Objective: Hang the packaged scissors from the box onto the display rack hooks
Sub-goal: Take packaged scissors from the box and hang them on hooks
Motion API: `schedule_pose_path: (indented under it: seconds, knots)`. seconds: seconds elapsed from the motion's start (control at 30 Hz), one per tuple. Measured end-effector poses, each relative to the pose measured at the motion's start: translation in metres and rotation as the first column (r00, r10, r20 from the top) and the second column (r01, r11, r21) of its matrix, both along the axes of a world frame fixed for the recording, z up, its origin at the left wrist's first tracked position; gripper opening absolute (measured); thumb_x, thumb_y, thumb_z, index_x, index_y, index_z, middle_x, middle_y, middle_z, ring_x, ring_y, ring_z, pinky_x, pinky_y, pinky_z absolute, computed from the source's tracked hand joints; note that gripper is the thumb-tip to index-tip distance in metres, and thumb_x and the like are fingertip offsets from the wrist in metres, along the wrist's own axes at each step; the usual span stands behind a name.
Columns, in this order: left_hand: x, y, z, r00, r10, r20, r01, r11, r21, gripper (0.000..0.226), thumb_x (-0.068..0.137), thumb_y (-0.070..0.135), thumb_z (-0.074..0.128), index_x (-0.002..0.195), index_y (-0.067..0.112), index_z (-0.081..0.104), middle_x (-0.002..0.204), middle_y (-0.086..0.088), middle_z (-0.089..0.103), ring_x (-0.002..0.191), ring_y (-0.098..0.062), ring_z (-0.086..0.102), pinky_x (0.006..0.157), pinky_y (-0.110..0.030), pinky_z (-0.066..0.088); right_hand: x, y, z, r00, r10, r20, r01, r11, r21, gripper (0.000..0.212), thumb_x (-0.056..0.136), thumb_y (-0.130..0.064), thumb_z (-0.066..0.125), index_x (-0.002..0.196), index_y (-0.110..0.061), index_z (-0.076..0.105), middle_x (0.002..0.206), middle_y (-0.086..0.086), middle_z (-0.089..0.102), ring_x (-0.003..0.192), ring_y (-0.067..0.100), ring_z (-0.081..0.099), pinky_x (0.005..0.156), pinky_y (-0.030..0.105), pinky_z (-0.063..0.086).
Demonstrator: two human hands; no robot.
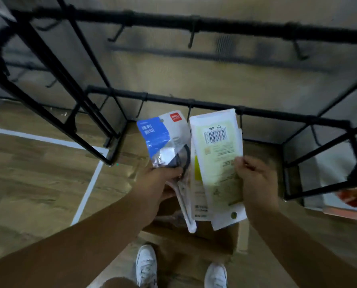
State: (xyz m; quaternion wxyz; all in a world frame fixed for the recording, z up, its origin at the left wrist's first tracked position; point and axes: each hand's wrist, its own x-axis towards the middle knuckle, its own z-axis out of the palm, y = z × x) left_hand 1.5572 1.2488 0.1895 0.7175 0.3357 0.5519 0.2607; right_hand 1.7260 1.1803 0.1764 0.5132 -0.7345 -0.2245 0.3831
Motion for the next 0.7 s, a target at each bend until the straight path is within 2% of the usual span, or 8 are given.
schedule_pose_path:
  seconds: [0.07, 0.13, 0.2, 0.27, 0.37, 0.47, 0.6, 0.7]
  knots:
    - [0.008, -0.01, 0.064, 0.997, -0.07, 0.043, 0.069, 0.997, 0.021, 0.026, 0.081, 0.008, 0.062, 0.106, 0.005, 0.064, 0.088, -0.013, 0.071, 0.083, -0.029, 0.068, 0.074, -0.036, 0.056, 0.004, -0.011, 0.067, 0.999, 0.0, -0.047, 0.003, 0.997, 0.072, 0.026, 0.095, -0.015, 0.053, 0.075, -0.021, 0.069, 0.078, -0.013, 0.071, 0.082, 0.013, 0.065, 0.067, 0.027, 0.044]
    - [0.019, -0.019, 0.122, 0.99, -0.095, 0.101, 0.096, 0.995, -0.007, 0.012, 0.089, 0.011, 0.052, 0.088, 0.005, 0.062, 0.063, -0.006, 0.067, 0.06, -0.018, 0.065, 0.054, -0.023, 0.053, 0.011, -0.02, 0.126, 0.997, 0.016, -0.07, -0.008, 0.994, 0.11, 0.029, 0.094, -0.011, 0.053, 0.071, -0.02, 0.068, 0.071, -0.016, 0.07, 0.072, 0.004, 0.065, 0.06, 0.022, 0.047]
    - [0.036, -0.027, 0.177, 0.982, -0.079, 0.169, 0.088, 0.995, -0.046, 0.019, 0.092, 0.016, 0.049, 0.077, 0.008, 0.058, 0.051, -0.004, 0.057, 0.044, -0.014, 0.055, 0.043, -0.017, 0.045, 0.021, -0.028, 0.178, 0.996, 0.02, -0.084, -0.007, 0.987, 0.16, 0.032, 0.094, -0.009, 0.052, 0.068, -0.02, 0.066, 0.063, -0.017, 0.068, 0.059, -0.004, 0.062, 0.051, 0.012, 0.047]
    - [0.055, -0.038, 0.225, 0.973, -0.076, 0.219, 0.072, 0.997, 0.03, 0.014, 0.085, 0.023, 0.057, 0.083, 0.01, 0.063, 0.059, -0.004, 0.059, 0.051, -0.016, 0.055, 0.046, -0.018, 0.046, 0.033, -0.035, 0.226, 0.997, 0.024, -0.078, -0.007, 0.978, 0.209, 0.03, 0.096, -0.012, 0.052, 0.071, -0.022, 0.066, 0.064, -0.018, 0.068, 0.059, -0.006, 0.061, 0.05, 0.007, 0.045]
    - [0.077, -0.051, 0.284, 0.962, -0.096, 0.254, 0.05, 0.982, 0.182, 0.023, 0.063, 0.024, 0.067, 0.082, 0.013, 0.074, 0.068, -0.005, 0.069, 0.063, -0.02, 0.064, 0.058, -0.027, 0.051, 0.05, -0.043, 0.285, 1.0, 0.001, -0.001, 0.0, 0.956, 0.292, 0.028, 0.096, -0.016, 0.051, 0.074, -0.022, 0.067, 0.07, -0.011, 0.07, 0.064, 0.003, 0.063, 0.057, 0.012, 0.048]
    - [0.087, -0.056, 0.323, 0.967, -0.107, 0.23, 0.058, 0.976, 0.21, 0.055, 0.053, 0.025, 0.072, 0.104, 0.002, 0.069, 0.09, -0.014, 0.072, 0.078, -0.027, 0.067, 0.059, -0.032, 0.054, 0.06, -0.043, 0.324, 0.999, -0.015, 0.035, 0.001, 0.928, 0.372, 0.024, 0.095, -0.017, 0.054, 0.077, -0.021, 0.07, 0.075, -0.002, 0.071, 0.073, 0.016, 0.065, 0.068, 0.025, 0.05]
    - [0.09, -0.051, 0.359, 0.945, -0.112, 0.307, 0.054, 0.98, 0.19, 0.054, 0.064, 0.027, 0.068, 0.115, 0.01, 0.065, 0.108, -0.017, 0.07, 0.096, -0.034, 0.068, 0.066, -0.039, 0.059, 0.063, -0.033, 0.361, 0.998, 0.011, 0.065, -0.039, 0.888, 0.459, 0.026, 0.094, -0.019, 0.056, 0.077, -0.034, 0.069, 0.081, -0.01, 0.072, 0.084, 0.014, 0.067, 0.076, 0.033, 0.053]
    - [0.088, -0.042, 0.377, 0.918, -0.192, 0.346, 0.125, 0.97, 0.209, 0.046, 0.073, 0.03, 0.06, 0.116, 0.014, 0.065, 0.113, -0.013, 0.069, 0.094, -0.029, 0.068, 0.073, -0.043, 0.058, 0.06, -0.02, 0.387, 0.997, 0.012, 0.075, -0.052, 0.831, 0.553, 0.028, 0.093, -0.018, 0.057, 0.072, -0.034, 0.066, 0.071, -0.019, 0.069, 0.071, 0.001, 0.064, 0.063, 0.019, 0.05]
